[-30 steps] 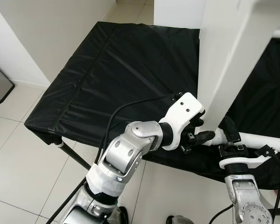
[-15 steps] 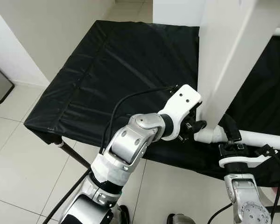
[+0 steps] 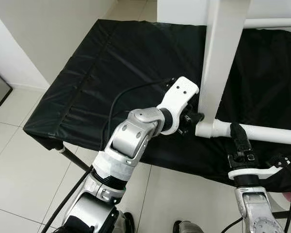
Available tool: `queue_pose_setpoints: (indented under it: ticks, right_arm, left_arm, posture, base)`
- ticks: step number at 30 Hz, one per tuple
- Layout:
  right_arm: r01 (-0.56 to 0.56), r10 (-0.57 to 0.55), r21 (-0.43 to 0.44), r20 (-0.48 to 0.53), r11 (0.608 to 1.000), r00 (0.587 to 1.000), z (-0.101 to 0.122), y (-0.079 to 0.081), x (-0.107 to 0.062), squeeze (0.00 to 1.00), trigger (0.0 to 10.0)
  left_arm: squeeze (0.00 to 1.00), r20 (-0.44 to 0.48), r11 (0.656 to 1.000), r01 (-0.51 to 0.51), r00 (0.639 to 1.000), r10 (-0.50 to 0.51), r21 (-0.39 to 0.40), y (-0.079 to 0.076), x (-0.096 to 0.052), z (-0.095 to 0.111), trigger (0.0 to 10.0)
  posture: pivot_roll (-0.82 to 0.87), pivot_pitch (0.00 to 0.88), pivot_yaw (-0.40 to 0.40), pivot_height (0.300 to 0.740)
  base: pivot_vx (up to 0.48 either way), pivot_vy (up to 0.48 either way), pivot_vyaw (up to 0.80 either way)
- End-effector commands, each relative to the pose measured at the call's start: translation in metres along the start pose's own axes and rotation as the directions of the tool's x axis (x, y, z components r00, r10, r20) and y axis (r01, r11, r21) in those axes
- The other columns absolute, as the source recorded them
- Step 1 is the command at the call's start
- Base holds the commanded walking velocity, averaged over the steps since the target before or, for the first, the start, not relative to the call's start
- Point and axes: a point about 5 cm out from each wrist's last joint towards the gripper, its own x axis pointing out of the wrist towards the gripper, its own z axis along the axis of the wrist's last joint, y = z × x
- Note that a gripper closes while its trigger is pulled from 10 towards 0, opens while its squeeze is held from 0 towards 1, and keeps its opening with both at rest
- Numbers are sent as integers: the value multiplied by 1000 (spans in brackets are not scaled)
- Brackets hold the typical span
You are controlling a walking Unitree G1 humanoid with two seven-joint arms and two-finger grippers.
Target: Building children table
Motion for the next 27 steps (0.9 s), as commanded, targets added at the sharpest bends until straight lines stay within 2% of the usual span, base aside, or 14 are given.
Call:
queue_pose_setpoints:
  ticks: [1,6,15,20,22,27]
  right_arm:
    - [60,-60,66,8,996,998,-11,-7,-11,0,10000]
    - [65,-66,77,21,995,998,-7,-4,-32,0,10000]
    - [32,-30,60,-26,998,999,-6,6,-47,0,10000]
    - [-4,6,36,-50,999,999,-5,13,-43,0,10000]
    - [-59,58,-9,-93,998,994,-4,24,-34,0,10000]
    - [-116,106,-56,-155,992,982,-4,37,-23,0,10000]
  left_arm:
    - [0,42,981,-194,980,194,-16,4,5,11,10000]
    - [0,48,982,-187,981,188,-19,4,6,13,10000]
    - [0,52,983,-185,981,185,-15,5,8,13,10000]
    - [0,50,982,-186,981,187,-7,6,7,12,10000]
    - [0,59,981,-191,980,190,15,8,1,9,10000]
    - [0,93,984,-173,981,168,44,9,-12,5,10000]
  posture:
    - [-121,184,114,740]
    - [-137,185,122,740]
    - [-156,187,127,740]
    - [-154,182,125,740]
    - [-151,179,121,740]
    - [-138,172,109,740]
  base:
    - [0,0,0]
    - [0,0,0]
    - [0,0,0]
    - [0,0,0]
    - [0,0,0]
    - [0,0,0]
